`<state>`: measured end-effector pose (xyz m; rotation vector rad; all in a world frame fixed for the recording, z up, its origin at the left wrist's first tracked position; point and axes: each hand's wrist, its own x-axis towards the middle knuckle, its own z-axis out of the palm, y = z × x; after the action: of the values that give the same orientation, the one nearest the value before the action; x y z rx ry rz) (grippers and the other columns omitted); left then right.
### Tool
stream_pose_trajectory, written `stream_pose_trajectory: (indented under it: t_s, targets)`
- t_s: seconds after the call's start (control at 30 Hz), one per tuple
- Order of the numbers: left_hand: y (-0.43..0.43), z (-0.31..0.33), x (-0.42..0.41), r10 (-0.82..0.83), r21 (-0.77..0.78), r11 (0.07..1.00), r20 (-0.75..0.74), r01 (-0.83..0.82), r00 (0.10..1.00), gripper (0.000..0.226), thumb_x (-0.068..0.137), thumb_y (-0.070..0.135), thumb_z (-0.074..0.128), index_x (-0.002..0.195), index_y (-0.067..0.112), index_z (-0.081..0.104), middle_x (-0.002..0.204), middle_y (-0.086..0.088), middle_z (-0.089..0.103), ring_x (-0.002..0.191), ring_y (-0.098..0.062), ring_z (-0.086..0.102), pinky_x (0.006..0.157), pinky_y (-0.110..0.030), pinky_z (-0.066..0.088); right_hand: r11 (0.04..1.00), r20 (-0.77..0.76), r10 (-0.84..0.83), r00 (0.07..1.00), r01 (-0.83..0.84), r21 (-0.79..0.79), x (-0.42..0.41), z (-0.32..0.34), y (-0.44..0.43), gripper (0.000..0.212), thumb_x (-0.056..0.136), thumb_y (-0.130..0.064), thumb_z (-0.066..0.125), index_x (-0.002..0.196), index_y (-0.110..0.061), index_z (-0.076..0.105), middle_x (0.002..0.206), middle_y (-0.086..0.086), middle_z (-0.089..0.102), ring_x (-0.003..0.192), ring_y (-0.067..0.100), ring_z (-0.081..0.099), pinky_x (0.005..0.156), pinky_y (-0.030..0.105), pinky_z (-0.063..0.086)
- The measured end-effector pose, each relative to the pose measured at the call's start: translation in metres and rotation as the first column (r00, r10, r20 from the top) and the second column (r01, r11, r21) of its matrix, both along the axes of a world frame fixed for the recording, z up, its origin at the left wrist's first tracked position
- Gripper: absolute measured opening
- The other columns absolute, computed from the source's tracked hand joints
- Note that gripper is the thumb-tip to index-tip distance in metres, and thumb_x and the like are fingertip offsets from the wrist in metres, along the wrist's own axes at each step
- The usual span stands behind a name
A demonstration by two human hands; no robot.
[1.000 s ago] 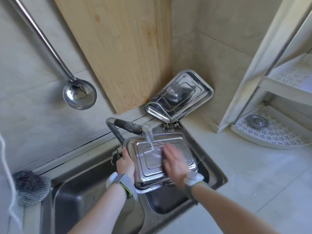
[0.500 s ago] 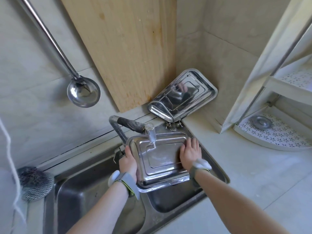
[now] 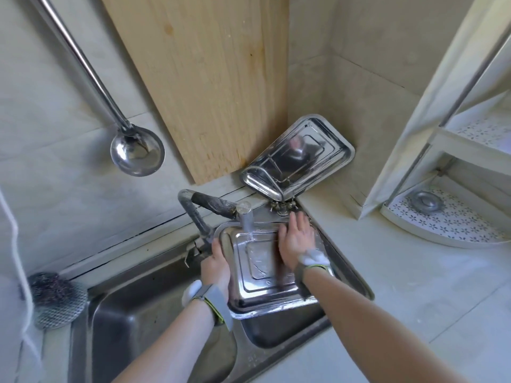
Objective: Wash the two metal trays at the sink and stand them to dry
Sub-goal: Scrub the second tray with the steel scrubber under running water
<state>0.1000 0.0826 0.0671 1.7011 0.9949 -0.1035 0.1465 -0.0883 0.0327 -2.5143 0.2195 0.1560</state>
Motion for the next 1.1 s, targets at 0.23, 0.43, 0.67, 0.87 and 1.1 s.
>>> stream_pose_trajectory:
  t_s: [0.23, 0.43, 0.67, 0.87, 1.1]
  targets:
    - [0.007, 0.001, 0.009, 0.098, -0.074, 0.993, 0.038, -0.095, 0.994, 0.061, 0.092, 0.064, 0.034, 0.07, 0.01, 0.054, 0.074, -0.01, 0.061, 0.069, -0.027, 0.058, 0.079, -0.034, 0.046, 0.74, 0.285, 0.671, 0.685, -0.644, -0.193, -0.054, -0.003, 0.009, 0.057, 0.097, -0.037, 0.029, 0.151, -0.022, 0.024, 0.16, 0.002, 0.017, 0.148, 0.018, 0.011, 0.122, 0.039, 0.004]
    - [0.012, -0.004, -0.007, 0.026, -0.021, 0.999, 0.049, -0.025, 0.998, 0.063, 0.092, 0.064, 0.032, 0.072, 0.009, 0.054, 0.073, -0.01, 0.058, 0.066, -0.025, 0.055, 0.064, -0.031, 0.04, 0.993, -0.069, -0.12, 0.99, 0.119, -0.023, -0.005, -0.03, -0.062, 0.058, 0.101, -0.041, 0.016, 0.152, -0.012, 0.017, 0.16, 0.012, 0.014, 0.148, 0.029, 0.01, 0.121, 0.044, 0.011]
    - [0.0, -0.005, -0.001, 0.061, -0.066, 0.996, 0.036, -0.059, 0.997, 0.061, 0.091, 0.064, 0.037, 0.076, 0.008, 0.057, 0.081, -0.011, 0.064, 0.077, -0.029, 0.06, 0.076, -0.036, 0.047, 0.821, 0.278, 0.57, 0.773, -0.551, -0.15, -0.027, 0.019, 0.043, 0.051, 0.101, -0.037, 0.029, 0.149, -0.022, 0.028, 0.157, 0.003, 0.027, 0.147, 0.023, 0.015, 0.122, 0.043, 0.004]
    - [0.008, 0.002, -0.014, 0.041, -0.036, 0.999, 0.055, -0.039, 0.998, 0.068, 0.088, 0.068, 0.037, 0.074, 0.006, 0.06, 0.077, -0.01, 0.064, 0.072, -0.028, 0.06, 0.067, -0.033, 0.044, 0.985, 0.136, 0.175, 0.975, -0.175, -0.01, -0.001, -0.004, -0.02, 0.048, 0.103, -0.04, 0.024, 0.15, -0.029, 0.025, 0.16, 0.0, 0.019, 0.148, 0.023, 0.013, 0.12, 0.048, 0.011]
    - [0.019, 0.008, -0.014, 0.176, -0.07, 0.983, 0.124, -0.168, 0.977, 0.064, 0.088, 0.067, 0.036, 0.094, 0.008, 0.06, 0.093, -0.012, 0.064, 0.084, -0.03, 0.06, 0.075, -0.035, 0.044, 0.748, -0.344, -0.335, 0.877, 0.469, 0.469, 0.005, -0.012, -0.064, 0.046, 0.101, -0.035, 0.027, 0.111, -0.007, 0.061, 0.104, 0.019, 0.066, 0.09, 0.027, 0.06, 0.087, 0.032, 0.045]
